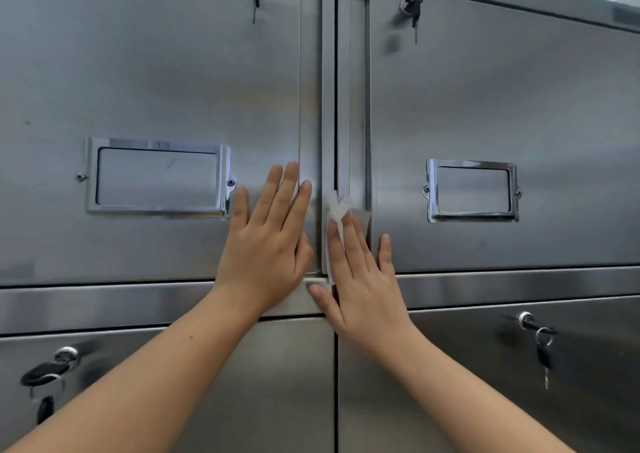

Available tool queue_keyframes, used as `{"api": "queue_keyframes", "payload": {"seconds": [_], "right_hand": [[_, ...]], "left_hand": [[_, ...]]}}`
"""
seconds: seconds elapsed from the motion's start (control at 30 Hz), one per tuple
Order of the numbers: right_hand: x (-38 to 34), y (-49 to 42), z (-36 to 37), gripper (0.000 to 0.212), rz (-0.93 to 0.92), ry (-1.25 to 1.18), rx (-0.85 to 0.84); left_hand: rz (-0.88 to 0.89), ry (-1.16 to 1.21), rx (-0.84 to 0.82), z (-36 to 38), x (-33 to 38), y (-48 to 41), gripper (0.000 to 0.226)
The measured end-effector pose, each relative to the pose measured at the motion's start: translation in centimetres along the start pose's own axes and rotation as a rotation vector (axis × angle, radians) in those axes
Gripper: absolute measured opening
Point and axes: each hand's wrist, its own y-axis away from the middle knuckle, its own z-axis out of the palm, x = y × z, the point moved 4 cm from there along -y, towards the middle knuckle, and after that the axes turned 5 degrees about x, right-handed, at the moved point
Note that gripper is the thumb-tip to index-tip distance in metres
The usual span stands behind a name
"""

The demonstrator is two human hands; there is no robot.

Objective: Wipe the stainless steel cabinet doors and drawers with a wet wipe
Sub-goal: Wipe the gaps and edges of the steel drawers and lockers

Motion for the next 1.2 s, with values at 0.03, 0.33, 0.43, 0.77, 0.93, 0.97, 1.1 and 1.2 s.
{"api": "queue_keyframes", "payload": {"seconds": [0.03, 0.33, 0.43, 0.77, 0.93, 0.97, 1.1, 1.2], "right_hand": [[0.3, -0.7, -0.2, 0.069, -0.02, 0.007, -0.002], [-0.2, 0.9, -0.2, 0.075, -0.043, 0.019, -0.039], [-0.4, 2.2, -0.3, 0.075, -0.049, 0.034, -0.045], [-0.8, 1.0, -0.7, 0.075, -0.048, 0.021, -0.101], [-1.0, 2.1, -1.9, 0.078, -0.074, 0.153, -0.051], [-1.0, 1.7, -2.4, 0.077, -0.067, 0.153, -0.014], [-0.2, 0.9, -4.4, 0.075, -0.012, 0.148, 0.137], [0.2, 0.7, -4.6, 0.074, 0.024, 0.12, 0.136]], "left_hand": [[0.001, 0.001, -0.005, 0.0, -0.1, 0.0, 0.058], [0.002, 0.023, 0.017, 0.2, -0.1, 0.1, 0.058], [-0.01, 0.045, 0.02, 0.2, -0.1, 0.1, 0.058], [-0.007, 0.039, 0.025, 0.2, -0.1, 0.1, 0.058], [-0.012, 0.044, 0.026, 0.2, 0.0, 0.0, 0.057], [-0.014, 0.05, 0.025, 0.2, 0.0, 0.0, 0.057], [-0.018, 0.05, 0.034, 0.2, -0.1, 0.1, 0.058], [-0.018, 0.052, 0.033, 0.2, -0.1, 0.1, 0.058]]}}
